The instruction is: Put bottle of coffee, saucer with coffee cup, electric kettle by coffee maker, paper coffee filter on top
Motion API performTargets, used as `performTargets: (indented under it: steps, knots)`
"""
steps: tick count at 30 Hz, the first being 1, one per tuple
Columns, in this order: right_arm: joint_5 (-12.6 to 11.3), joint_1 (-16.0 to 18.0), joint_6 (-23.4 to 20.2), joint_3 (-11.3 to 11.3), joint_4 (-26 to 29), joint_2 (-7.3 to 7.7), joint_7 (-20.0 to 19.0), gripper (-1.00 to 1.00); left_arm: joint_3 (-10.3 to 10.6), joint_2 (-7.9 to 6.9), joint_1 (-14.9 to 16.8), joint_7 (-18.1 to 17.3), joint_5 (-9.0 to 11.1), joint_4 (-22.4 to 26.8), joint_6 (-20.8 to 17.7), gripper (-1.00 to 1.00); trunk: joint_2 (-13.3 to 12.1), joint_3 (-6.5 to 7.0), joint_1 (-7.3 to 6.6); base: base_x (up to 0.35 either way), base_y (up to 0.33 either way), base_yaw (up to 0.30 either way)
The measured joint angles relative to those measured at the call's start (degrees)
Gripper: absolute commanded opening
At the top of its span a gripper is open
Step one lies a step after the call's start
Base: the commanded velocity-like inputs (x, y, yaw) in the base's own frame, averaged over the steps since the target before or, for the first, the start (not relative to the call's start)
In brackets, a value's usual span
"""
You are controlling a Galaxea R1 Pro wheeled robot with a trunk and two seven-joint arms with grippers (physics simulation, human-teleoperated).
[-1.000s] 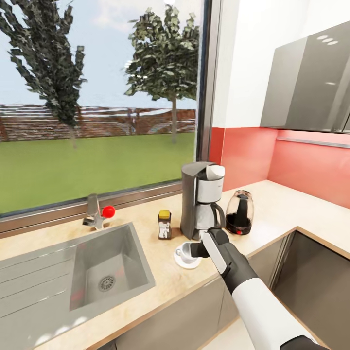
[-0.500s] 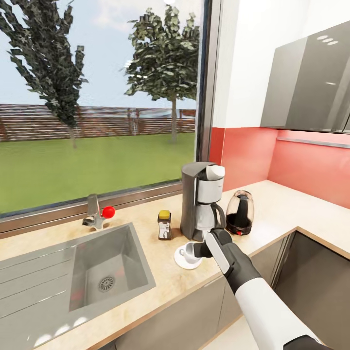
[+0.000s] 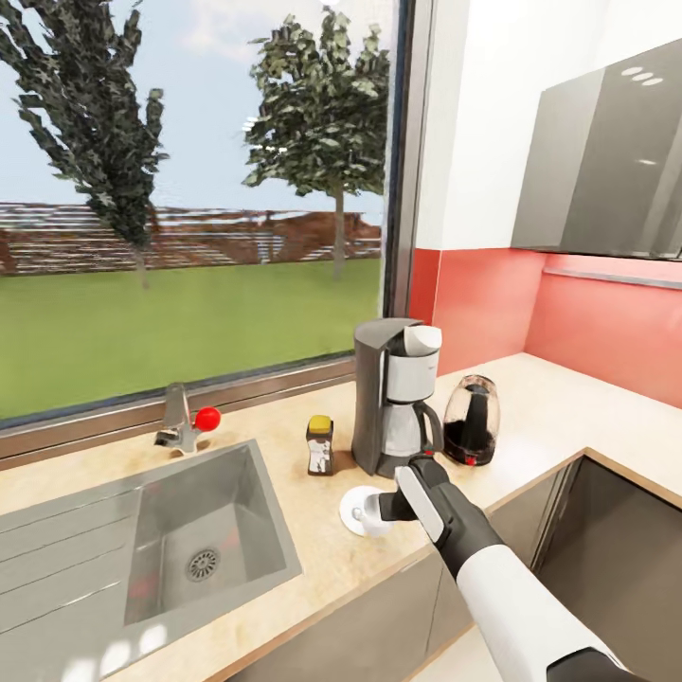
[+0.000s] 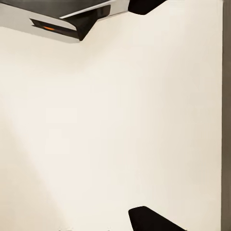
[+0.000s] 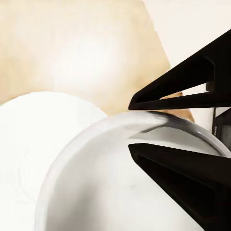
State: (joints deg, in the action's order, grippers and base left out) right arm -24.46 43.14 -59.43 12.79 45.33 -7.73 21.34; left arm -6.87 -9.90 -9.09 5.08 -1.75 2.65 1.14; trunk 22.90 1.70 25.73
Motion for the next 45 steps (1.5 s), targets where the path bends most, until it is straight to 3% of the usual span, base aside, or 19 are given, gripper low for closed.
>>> performTargets:
  steps: [45]
  knots:
    - [-0.4, 0.0, 0.3, -0.1, 0.0, -0.28, -0.4, -1.00, -0.1, 0.04, 0.0, 0.0, 0.0, 0.0, 0.0, 1.00, 0.0, 0.00, 0.03, 0.032, 0.000, 0.000]
